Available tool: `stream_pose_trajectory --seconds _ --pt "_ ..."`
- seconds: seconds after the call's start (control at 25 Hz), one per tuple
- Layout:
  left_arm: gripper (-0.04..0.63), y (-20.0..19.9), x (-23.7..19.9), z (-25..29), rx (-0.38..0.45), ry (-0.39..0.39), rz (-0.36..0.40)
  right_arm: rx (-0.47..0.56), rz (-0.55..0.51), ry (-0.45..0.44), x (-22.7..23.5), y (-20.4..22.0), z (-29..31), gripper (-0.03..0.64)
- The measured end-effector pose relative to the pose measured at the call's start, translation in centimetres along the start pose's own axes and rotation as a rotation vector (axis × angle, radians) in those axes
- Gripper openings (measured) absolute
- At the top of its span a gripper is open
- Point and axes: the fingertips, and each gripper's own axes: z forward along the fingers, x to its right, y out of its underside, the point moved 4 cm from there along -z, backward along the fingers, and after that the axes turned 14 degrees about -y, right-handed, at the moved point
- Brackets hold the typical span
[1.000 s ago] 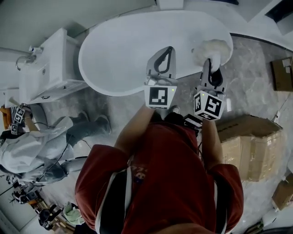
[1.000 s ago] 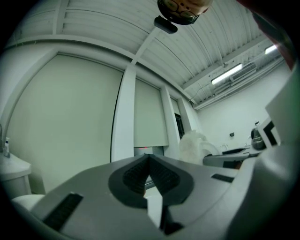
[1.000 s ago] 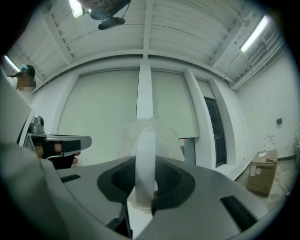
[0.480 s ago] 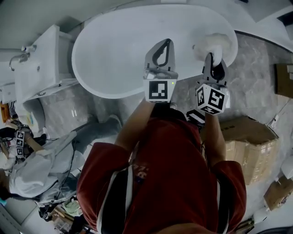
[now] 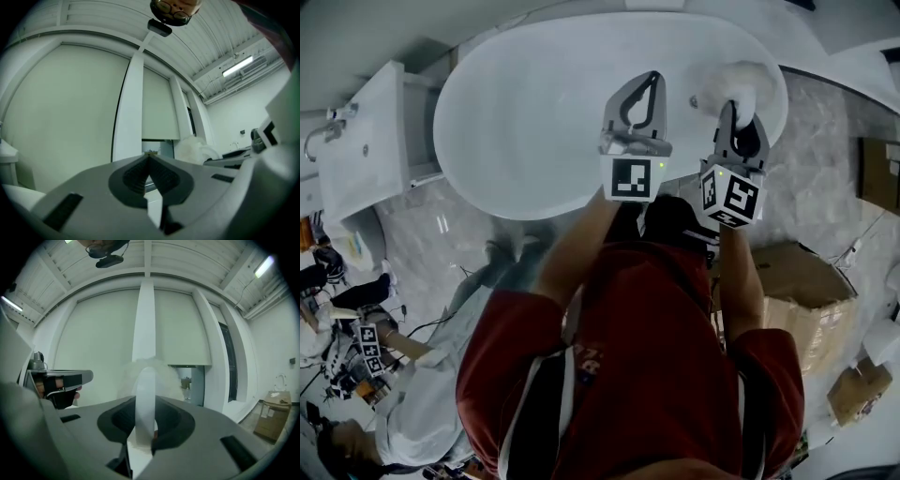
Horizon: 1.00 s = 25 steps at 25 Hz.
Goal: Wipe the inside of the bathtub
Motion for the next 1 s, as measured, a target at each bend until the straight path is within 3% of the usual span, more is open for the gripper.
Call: stream_pose_trajectory --seconds 0.24,0.6,1.0 --pt "0.015 3.3 2.3 4.9 -0.026 -0.040 -0.034 -0.022 -0.004 -0.044 4.1 3.6 4.9 0.092" --pt "0.015 10.4 9.3 13.5 -0.074 -0.128 -0.043 -0.068 -0.012 -0.137 14.5 11.2 12.0 0.092" --pt "0.015 23.8 13.6 19.6 -0.166 -0.213 -0.075 -0.167 0.061 -0.183 21.2 25.8 19.4 0.092"
